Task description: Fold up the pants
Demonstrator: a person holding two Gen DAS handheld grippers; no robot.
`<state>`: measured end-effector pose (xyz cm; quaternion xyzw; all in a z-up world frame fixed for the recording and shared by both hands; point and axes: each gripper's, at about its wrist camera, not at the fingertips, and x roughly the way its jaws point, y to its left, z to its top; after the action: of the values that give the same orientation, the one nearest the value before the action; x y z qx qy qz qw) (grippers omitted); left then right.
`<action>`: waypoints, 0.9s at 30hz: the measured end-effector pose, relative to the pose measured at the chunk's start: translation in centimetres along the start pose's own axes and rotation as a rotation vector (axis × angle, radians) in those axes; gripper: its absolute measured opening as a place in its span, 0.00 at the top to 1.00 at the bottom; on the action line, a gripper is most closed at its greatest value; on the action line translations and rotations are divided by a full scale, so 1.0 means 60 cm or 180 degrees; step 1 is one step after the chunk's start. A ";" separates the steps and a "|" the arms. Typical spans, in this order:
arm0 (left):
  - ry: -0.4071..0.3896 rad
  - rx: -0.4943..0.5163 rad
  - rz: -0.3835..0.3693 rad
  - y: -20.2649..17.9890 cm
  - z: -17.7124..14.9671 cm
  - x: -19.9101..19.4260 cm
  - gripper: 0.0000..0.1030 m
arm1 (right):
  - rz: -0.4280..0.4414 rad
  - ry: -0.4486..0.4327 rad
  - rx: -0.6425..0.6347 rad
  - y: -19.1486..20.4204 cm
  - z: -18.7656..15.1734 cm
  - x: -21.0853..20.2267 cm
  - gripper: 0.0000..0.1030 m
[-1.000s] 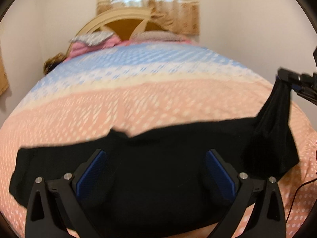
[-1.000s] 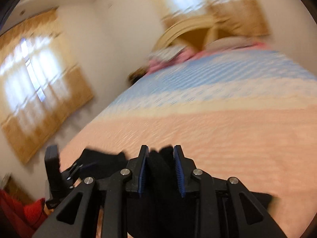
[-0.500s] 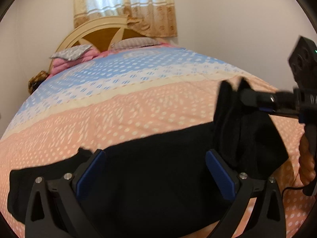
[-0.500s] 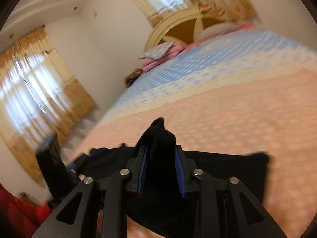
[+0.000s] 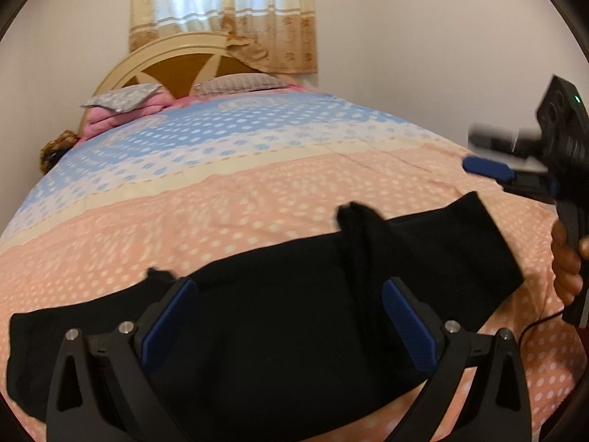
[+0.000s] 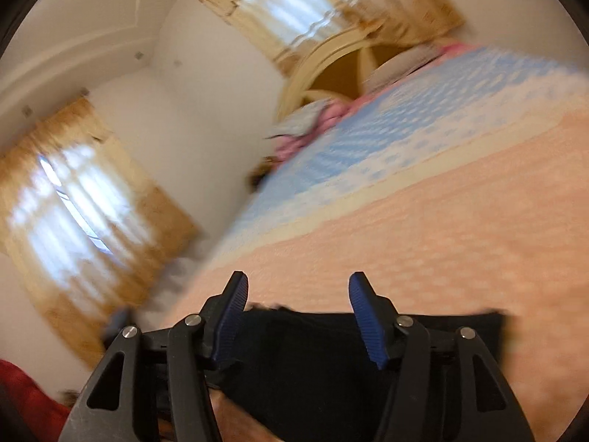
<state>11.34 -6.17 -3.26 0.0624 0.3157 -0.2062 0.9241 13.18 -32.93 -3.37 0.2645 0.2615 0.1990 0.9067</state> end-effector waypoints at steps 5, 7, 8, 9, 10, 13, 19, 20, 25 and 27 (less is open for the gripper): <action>0.0045 -0.0064 -0.0451 -0.041 0.004 0.037 0.00 | -0.0773 0.0156 -0.0317 0.006 -0.040 -0.046 0.75; 0.0166 -0.0102 -0.0471 -0.054 0.003 0.068 0.00 | -0.0905 0.0101 -0.0241 -0.004 -0.049 -0.059 0.75; 0.0243 -0.0181 -0.0496 -0.054 0.002 0.082 0.01 | -0.0951 0.0041 -0.0173 -0.011 -0.054 -0.069 0.75; 0.0323 -0.0290 -0.0529 -0.051 0.001 0.092 0.02 | -0.0954 -0.0029 -0.0066 -0.022 -0.058 -0.079 0.75; 0.0334 -0.0353 -0.0513 -0.051 -0.002 0.092 0.07 | -0.0951 -0.0065 0.0002 -0.030 -0.061 -0.088 0.75; 0.0290 -0.0299 -0.0572 -0.063 -0.002 0.075 0.50 | -0.0979 -0.0219 0.0274 -0.058 -0.070 -0.110 0.75; 0.0247 -0.0534 -0.0621 -0.056 0.008 0.042 0.74 | -0.1057 -0.0218 0.0282 -0.058 -0.087 -0.117 0.75; 0.0232 -0.0592 -0.0635 -0.052 0.008 0.037 0.76 | -0.1097 -0.0221 0.0205 -0.050 -0.085 -0.114 0.75; 0.0269 -0.0755 -0.0507 -0.037 -0.007 0.040 0.80 | -0.1160 -0.0029 -0.0163 -0.018 -0.079 -0.076 0.75; 0.0325 -0.0688 -0.0365 -0.037 -0.014 0.053 0.69 | -0.1151 0.0098 -0.0197 -0.025 -0.084 -0.045 0.75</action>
<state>12.21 -9.05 -5.85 -0.0453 0.3858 -0.2201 0.8948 8.46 -33.56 -6.86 0.1821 0.3124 0.0448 0.9313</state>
